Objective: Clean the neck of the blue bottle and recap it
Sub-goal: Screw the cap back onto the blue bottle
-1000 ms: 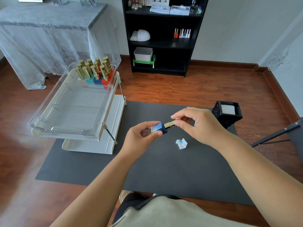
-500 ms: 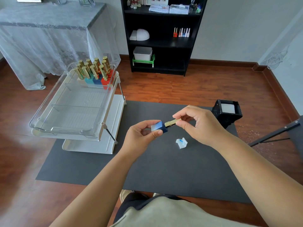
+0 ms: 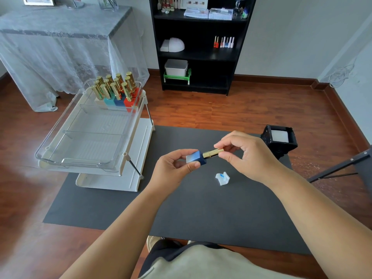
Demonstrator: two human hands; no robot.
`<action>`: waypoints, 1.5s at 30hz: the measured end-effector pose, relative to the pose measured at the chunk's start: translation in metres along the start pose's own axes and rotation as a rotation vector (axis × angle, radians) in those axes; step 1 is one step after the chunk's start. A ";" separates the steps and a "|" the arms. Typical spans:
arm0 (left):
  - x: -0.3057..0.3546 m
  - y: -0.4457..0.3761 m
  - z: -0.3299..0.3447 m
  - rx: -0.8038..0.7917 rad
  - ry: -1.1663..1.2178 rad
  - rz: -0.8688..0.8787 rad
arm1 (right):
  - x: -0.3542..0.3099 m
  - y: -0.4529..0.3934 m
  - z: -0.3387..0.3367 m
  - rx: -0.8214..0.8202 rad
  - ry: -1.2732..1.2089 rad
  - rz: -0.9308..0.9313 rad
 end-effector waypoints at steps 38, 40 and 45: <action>0.002 0.005 0.006 -0.002 -0.039 0.024 | 0.004 0.010 0.000 -0.019 0.075 0.037; 0.001 0.005 0.006 -0.005 -0.041 0.030 | 0.003 0.011 0.000 -0.026 0.092 0.020; 0.002 0.004 0.005 -0.018 -0.044 0.037 | 0.001 0.011 0.003 -0.007 0.122 0.012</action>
Point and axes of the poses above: each hand's wrist, its own y-axis away from the middle knuckle, its own z-axis out of the palm, x = y × z, the point moved 2 cm from there along -y, towards the middle knuckle, and after that the axes turned 11 degrees about -z, right-handed, at the moved point
